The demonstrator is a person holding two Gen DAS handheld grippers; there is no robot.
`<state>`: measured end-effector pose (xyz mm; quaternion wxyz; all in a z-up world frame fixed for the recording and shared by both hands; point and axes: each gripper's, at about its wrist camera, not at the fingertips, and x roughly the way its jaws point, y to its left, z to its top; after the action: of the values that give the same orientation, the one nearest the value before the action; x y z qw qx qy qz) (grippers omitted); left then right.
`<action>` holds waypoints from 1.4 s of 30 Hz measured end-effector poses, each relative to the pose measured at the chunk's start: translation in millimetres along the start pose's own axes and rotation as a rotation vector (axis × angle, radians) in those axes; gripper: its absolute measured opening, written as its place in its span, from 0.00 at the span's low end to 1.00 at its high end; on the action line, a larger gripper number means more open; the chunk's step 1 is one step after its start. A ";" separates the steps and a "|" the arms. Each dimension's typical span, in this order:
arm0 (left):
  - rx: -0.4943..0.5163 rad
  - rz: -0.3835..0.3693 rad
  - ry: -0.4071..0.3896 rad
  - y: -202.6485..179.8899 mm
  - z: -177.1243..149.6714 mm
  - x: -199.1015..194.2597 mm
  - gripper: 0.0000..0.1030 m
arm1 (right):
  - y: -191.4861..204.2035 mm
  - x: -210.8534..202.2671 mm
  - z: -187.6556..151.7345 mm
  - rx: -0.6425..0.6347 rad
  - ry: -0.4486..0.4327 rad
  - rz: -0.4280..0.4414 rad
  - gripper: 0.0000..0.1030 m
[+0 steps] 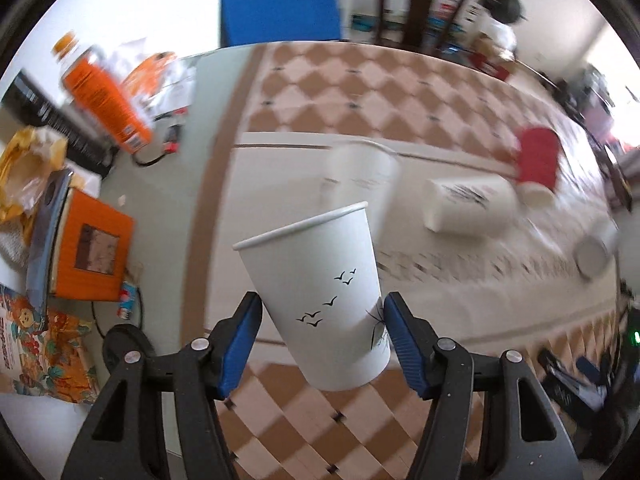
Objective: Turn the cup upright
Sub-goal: 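Lift the bird-print cup with the left gripper and rotate it upright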
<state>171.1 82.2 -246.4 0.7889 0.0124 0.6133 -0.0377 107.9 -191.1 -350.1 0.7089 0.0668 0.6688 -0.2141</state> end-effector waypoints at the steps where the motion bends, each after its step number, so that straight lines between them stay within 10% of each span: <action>1: 0.023 -0.012 0.001 -11.9 -4.8 -3.4 0.58 | -10.2 3.4 -0.4 0.008 0.009 -0.002 0.84; 20: 0.290 -0.131 0.252 -226.1 -67.8 61.1 0.58 | -157.1 55.8 10.7 0.063 0.111 -0.039 0.84; 36: 0.257 -0.069 0.290 -258.2 -58.1 88.0 0.59 | -175.9 66.1 20.7 0.063 0.121 -0.001 0.84; 42: 0.232 -0.049 0.263 -256.8 -54.5 85.3 0.87 | -172.7 60.2 23.6 0.055 0.113 0.008 0.84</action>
<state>120.1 -174.0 -335.6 0.6941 0.0932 0.7027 -0.1254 62.6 -368.3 -373.5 0.6689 0.1010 0.7012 -0.2253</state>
